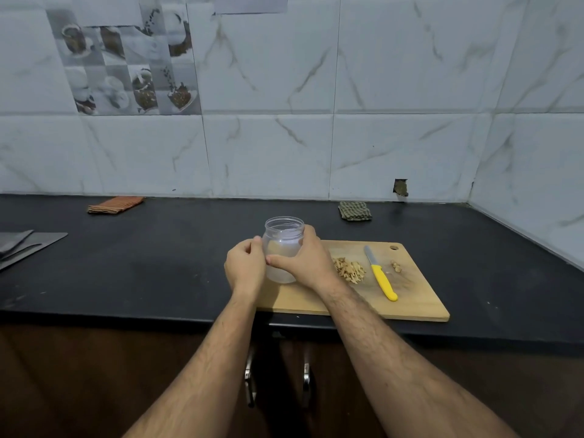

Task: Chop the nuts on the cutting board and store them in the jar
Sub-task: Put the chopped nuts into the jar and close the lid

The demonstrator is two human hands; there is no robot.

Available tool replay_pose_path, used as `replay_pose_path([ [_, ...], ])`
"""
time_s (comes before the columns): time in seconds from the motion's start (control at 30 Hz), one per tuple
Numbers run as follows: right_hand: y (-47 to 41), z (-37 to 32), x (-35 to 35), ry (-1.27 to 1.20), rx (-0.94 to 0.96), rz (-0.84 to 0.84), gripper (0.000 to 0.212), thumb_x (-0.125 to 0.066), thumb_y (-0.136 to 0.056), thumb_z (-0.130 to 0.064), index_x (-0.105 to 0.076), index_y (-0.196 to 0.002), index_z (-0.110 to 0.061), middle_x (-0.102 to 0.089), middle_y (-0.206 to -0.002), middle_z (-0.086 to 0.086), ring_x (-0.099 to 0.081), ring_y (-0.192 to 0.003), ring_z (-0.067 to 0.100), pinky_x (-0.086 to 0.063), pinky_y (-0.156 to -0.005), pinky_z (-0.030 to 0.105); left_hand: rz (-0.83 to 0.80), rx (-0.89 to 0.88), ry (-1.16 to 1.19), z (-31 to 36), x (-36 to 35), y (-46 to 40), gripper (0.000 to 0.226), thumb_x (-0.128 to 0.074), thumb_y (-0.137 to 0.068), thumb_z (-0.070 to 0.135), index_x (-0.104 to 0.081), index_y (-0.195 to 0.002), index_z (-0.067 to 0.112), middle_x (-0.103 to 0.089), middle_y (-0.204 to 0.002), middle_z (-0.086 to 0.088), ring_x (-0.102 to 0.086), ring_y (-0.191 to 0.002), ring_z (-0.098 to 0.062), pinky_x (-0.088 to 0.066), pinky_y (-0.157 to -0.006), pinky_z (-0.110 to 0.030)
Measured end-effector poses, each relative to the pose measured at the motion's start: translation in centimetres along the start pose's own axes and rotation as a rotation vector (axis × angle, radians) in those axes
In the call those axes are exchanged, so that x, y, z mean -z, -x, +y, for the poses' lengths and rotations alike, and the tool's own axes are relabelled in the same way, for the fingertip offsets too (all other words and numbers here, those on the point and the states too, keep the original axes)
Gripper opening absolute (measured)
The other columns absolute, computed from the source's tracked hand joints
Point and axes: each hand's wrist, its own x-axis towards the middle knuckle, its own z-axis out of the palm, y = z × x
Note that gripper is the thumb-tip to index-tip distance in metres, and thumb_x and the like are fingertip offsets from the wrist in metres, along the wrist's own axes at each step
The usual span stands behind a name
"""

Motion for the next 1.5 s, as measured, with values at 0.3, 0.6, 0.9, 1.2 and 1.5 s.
replay_pose_path([
  [0.3, 0.1, 0.6, 4.1, -0.032, -0.091, -0.124, 0.120, -0.080, -0.070, -0.059, -0.013, -0.157, -0.012, -0.031, -0.157, 0.010, -0.033, -0.143, 0.020, -0.034, -0.112, 0.036, 0.180, 0.005, 0.151, -1.3, 0.5, 2.2, 0.021, -0.055, -0.094, 0.026, -0.074, -0.100, 0.017, -0.073, -0.096, 0.004, -0.068, -0.093, -0.018, -0.053, -0.088, -0.036],
  [0.6, -1.1, 2.7, 9.2, 0.210, -0.129, 0.107, 0.020, -0.058, -0.091, -0.014, -0.064, -0.110, -0.014, -0.065, -0.115, 0.003, -0.058, -0.104, 0.019, -0.040, -0.080, 0.025, 0.009, -0.252, 0.025, 1.9, -1.7, 9.4, 0.015, -0.062, -0.093, 0.020, -0.077, -0.094, 0.017, -0.073, -0.083, 0.006, -0.065, -0.077, -0.009, -0.047, -0.071, -0.025],
  [0.9, -2.1, 3.0, 10.0, 0.588, -0.255, -0.171, 0.027, -0.046, -0.088, 0.002, -0.067, -0.102, -0.005, -0.068, -0.103, 0.011, -0.064, -0.093, 0.028, -0.056, -0.077, 0.035, -0.466, -0.269, -0.835, 4.8, -7.8, 9.3, 0.036, -0.059, -0.088, 0.008, -0.055, -0.123, 0.004, -0.059, -0.126, -0.014, -0.057, -0.117, -0.029, -0.048, -0.090, -0.035],
  [1.2, -2.9, 2.9, 8.9, 0.725, -0.280, -0.228, 0.021, -0.047, -0.090, 0.000, -0.050, -0.072, -0.010, -0.054, -0.074, 0.005, -0.054, -0.068, 0.023, -0.043, -0.060, 0.031, -0.527, -0.146, -0.985, 4.9, -9.6, 6.9, 0.039, -0.073, -0.074, 0.013, -0.066, -0.112, 0.006, -0.062, -0.121, -0.012, -0.062, -0.112, -0.025, -0.054, -0.085, -0.034],
  [1.5, -3.6, 3.2, 10.0, 0.545, -0.385, -0.258, 0.024, -0.043, -0.092, 0.002, -0.054, -0.072, -0.003, -0.061, -0.073, 0.014, -0.065, -0.066, 0.029, -0.058, -0.064, 0.036, -0.445, -0.208, -0.878, 4.5, -9.5, 6.7, 0.024, -0.059, -0.087, 0.004, -0.066, -0.110, 0.006, -0.065, -0.118, -0.011, -0.063, -0.109, -0.028, -0.052, -0.084, -0.034],
])
